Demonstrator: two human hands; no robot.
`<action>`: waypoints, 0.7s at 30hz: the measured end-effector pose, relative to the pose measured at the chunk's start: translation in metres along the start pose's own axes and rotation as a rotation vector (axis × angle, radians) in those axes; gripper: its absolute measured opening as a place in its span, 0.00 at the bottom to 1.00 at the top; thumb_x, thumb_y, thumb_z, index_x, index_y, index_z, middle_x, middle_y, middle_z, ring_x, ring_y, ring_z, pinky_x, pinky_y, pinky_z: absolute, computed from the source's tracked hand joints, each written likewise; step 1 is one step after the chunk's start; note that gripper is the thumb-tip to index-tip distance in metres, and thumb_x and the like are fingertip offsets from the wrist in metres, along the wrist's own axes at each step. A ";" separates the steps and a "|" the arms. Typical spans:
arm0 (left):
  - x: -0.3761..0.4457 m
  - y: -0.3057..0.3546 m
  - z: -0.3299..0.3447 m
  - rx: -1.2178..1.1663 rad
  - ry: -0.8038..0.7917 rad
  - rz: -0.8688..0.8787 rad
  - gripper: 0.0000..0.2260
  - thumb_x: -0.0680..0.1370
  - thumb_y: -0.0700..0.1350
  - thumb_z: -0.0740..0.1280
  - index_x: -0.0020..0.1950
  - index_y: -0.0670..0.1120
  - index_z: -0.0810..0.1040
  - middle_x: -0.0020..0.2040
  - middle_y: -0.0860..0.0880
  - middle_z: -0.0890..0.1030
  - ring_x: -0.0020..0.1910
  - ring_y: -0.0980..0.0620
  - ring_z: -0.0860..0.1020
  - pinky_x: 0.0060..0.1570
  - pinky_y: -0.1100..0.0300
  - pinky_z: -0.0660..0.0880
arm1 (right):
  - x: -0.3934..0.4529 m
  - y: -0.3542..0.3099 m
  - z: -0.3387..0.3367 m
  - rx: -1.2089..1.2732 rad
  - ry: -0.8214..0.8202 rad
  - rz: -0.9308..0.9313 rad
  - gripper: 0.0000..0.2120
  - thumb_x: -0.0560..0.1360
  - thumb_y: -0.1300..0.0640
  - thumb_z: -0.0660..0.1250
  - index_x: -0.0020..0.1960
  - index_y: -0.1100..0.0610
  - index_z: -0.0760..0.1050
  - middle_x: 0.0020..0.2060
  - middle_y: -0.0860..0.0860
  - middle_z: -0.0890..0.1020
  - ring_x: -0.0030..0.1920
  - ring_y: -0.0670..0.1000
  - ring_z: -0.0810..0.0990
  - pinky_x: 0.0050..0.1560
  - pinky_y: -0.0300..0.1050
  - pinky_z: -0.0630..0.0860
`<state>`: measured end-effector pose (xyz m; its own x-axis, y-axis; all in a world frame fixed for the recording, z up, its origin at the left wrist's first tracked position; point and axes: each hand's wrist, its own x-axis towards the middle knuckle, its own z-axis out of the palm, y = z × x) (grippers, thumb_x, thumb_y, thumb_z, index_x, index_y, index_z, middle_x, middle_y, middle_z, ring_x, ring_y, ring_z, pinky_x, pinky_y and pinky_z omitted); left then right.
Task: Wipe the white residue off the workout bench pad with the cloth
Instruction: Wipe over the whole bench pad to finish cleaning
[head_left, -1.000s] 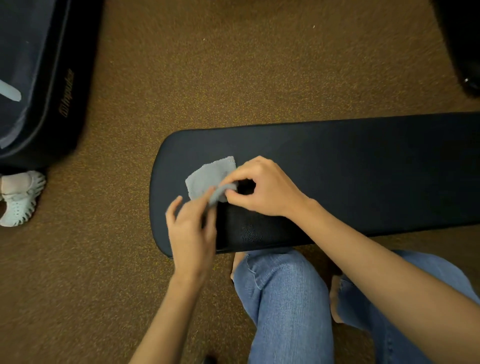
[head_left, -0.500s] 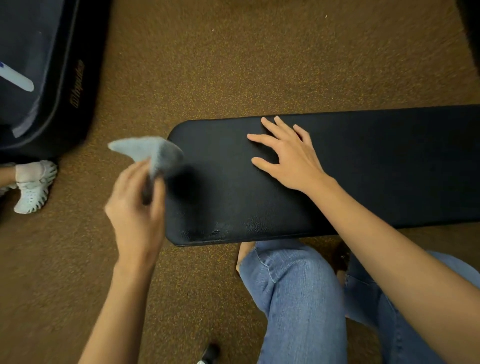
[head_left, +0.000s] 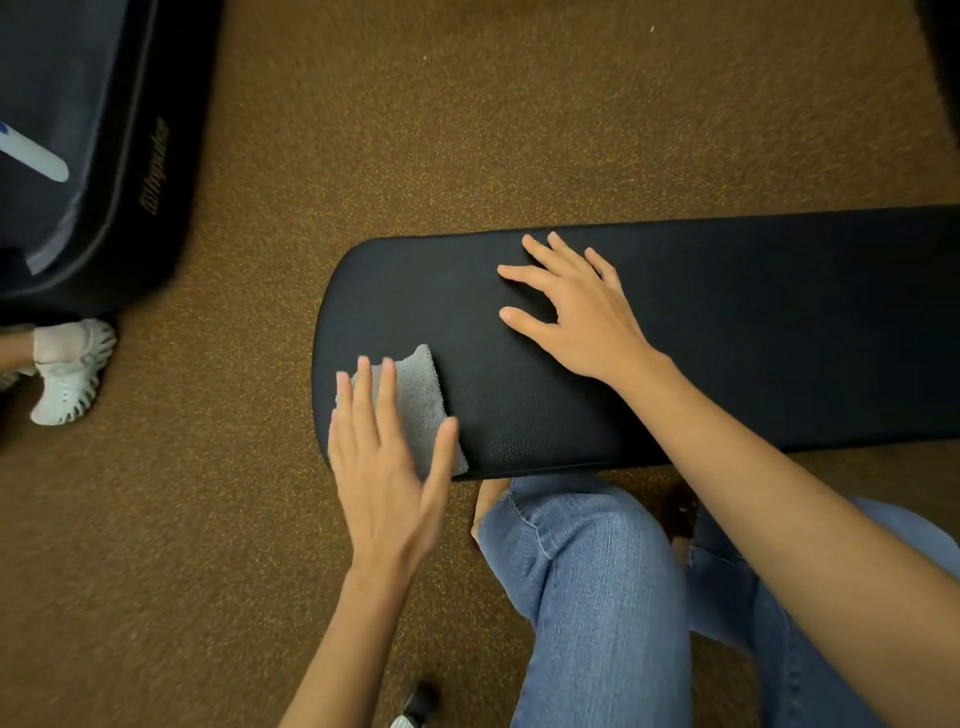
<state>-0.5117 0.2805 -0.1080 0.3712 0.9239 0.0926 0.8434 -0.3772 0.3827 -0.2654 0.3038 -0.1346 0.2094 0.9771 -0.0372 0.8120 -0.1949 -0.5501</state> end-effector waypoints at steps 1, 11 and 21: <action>0.005 0.005 0.007 0.083 -0.026 -0.020 0.33 0.81 0.62 0.52 0.80 0.44 0.55 0.81 0.46 0.52 0.80 0.46 0.46 0.76 0.44 0.51 | -0.001 0.000 0.000 -0.012 -0.005 -0.003 0.24 0.79 0.40 0.60 0.73 0.43 0.66 0.78 0.48 0.58 0.79 0.50 0.50 0.76 0.53 0.44; -0.032 -0.001 0.047 0.228 -0.065 -0.055 0.26 0.84 0.53 0.46 0.80 0.45 0.52 0.81 0.47 0.51 0.79 0.45 0.47 0.76 0.41 0.51 | -0.024 -0.013 0.021 -0.298 0.045 0.030 0.25 0.83 0.44 0.51 0.79 0.46 0.53 0.79 0.52 0.53 0.79 0.55 0.49 0.75 0.60 0.48; 0.029 -0.022 0.037 0.226 -0.141 -0.017 0.25 0.84 0.55 0.42 0.81 0.53 0.44 0.81 0.54 0.44 0.79 0.51 0.40 0.77 0.44 0.46 | -0.028 -0.008 0.029 -0.344 0.072 0.026 0.25 0.83 0.44 0.47 0.79 0.45 0.51 0.79 0.51 0.54 0.79 0.54 0.50 0.75 0.59 0.51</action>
<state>-0.5049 0.3134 -0.1476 0.3933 0.9182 -0.0467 0.9094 -0.3810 0.1668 -0.2937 0.2806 -0.1531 0.2599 0.9655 0.0184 0.9395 -0.2484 -0.2358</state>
